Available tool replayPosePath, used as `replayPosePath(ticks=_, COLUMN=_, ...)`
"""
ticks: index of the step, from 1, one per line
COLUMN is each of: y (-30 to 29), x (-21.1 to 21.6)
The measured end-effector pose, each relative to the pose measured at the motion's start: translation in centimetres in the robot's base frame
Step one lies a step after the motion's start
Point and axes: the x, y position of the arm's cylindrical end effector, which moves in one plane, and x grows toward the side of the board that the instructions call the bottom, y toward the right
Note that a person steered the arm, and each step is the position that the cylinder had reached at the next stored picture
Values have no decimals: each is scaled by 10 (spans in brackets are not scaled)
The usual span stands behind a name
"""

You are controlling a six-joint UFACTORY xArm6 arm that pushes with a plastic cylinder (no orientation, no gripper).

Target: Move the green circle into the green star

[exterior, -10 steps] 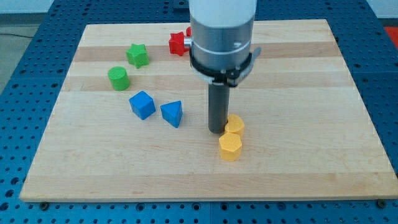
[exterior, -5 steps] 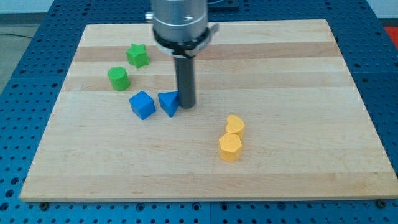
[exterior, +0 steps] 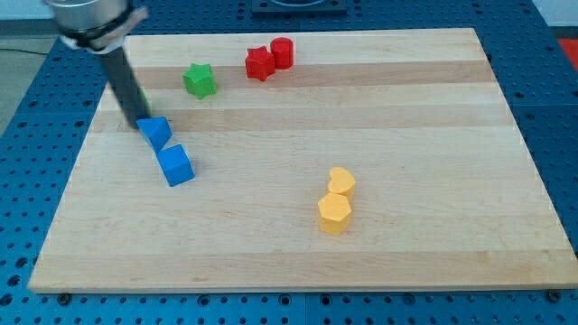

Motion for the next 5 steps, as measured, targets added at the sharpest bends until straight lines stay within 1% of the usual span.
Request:
replayPosePath(ticks=1, y=-29, x=-11)
replayPosePath(ticks=2, y=-14, x=-47)
replayPosePath(ticks=3, y=35, x=-51)
replayPosePath(ticks=4, y=52, x=-51)
replayPosePath(ticks=5, y=14, x=-24)
